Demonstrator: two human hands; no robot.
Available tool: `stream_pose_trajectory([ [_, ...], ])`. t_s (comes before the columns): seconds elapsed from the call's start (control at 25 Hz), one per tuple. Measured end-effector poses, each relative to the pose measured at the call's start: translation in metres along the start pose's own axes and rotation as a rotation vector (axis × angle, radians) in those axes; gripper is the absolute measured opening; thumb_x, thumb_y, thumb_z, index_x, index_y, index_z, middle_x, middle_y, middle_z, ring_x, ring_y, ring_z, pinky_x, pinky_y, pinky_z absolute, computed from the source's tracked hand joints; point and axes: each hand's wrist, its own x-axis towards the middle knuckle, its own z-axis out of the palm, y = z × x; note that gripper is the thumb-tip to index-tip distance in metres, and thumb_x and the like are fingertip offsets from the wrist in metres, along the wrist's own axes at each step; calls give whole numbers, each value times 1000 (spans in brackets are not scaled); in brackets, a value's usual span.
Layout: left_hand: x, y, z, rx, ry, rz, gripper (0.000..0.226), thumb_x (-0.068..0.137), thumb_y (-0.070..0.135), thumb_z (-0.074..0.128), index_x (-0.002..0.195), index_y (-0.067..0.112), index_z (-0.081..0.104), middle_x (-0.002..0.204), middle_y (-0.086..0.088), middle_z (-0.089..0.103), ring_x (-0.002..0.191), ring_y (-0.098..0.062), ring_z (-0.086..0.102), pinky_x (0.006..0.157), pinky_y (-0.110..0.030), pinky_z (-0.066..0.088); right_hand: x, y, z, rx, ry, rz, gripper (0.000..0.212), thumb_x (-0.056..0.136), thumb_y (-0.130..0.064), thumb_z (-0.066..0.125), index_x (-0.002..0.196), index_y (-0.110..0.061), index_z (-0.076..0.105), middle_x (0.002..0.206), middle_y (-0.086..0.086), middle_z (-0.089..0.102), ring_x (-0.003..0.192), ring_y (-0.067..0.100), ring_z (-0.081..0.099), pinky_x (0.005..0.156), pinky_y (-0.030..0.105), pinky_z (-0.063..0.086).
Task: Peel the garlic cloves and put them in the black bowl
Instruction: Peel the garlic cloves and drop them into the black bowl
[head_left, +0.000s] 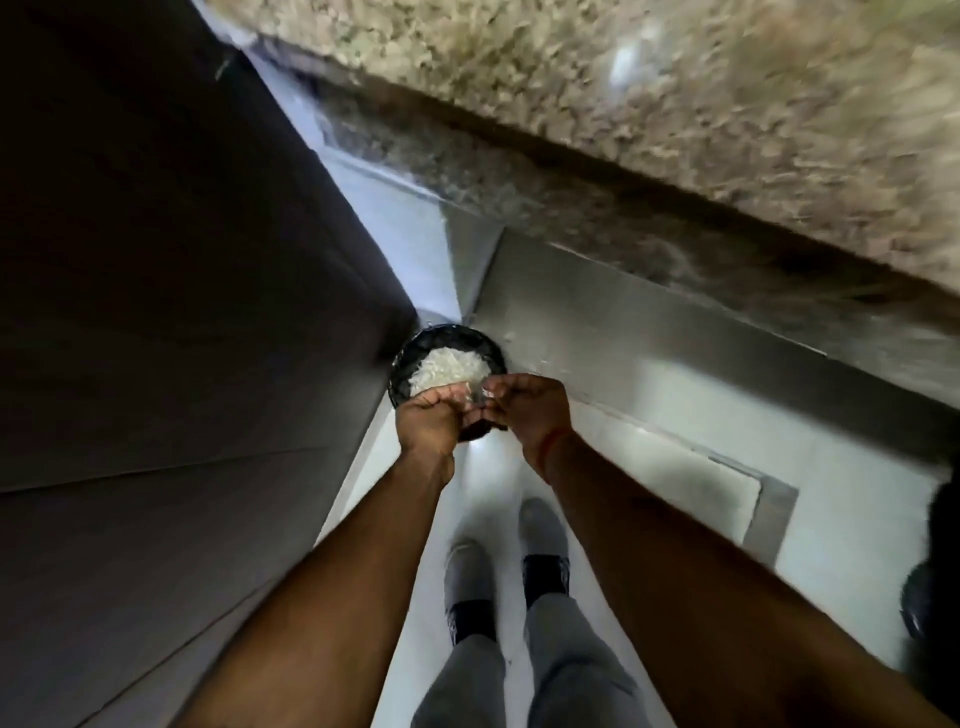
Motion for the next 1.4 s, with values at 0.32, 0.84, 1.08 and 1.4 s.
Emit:
stream_pose_trajectory([
  [0.32, 111, -21, -4, -371, 67, -315, 34, 100, 19, 41, 120, 4, 64, 121, -17, 67, 101, -33, 67, 77, -39, 56, 106, 61, 49, -1020, -251, -385, 38, 99, -13, 53, 134, -9, 65, 136, 14, 64, 131, 30, 56, 115, 39, 39],
  [0.84, 127, -22, -38, -494, 3, -324, 48, 100, 46, 35, 103, 6, 62, 92, -15, 66, 84, -31, 63, 72, -38, 50, 130, 80, 25, -1664, -427, -427, 62, 100, -42, 37, 161, -38, 24, 169, -1, 22, 157, 27, 15, 126, 48, 18],
  [1.08, 117, -14, -38, -354, -16, -311, 25, 98, 30, 42, 80, 19, 56, 81, -6, 55, 58, -21, 50, 54, -27, 46, 122, 69, 43, -1445, -402, -584, 61, 91, -39, 47, 152, -33, 47, 164, 2, 37, 155, 24, 24, 126, 40, 20],
  [1.4, 91, -11, -37, -133, 212, -76, 11, 89, -17, 63, 88, -7, 68, 79, -22, 73, 62, -26, 74, 56, -29, 61, 89, 46, 27, -850, -4, -645, 32, 73, 7, 61, 84, -14, 83, 86, 2, 79, 85, 17, 75, 88, 37, 60],
])
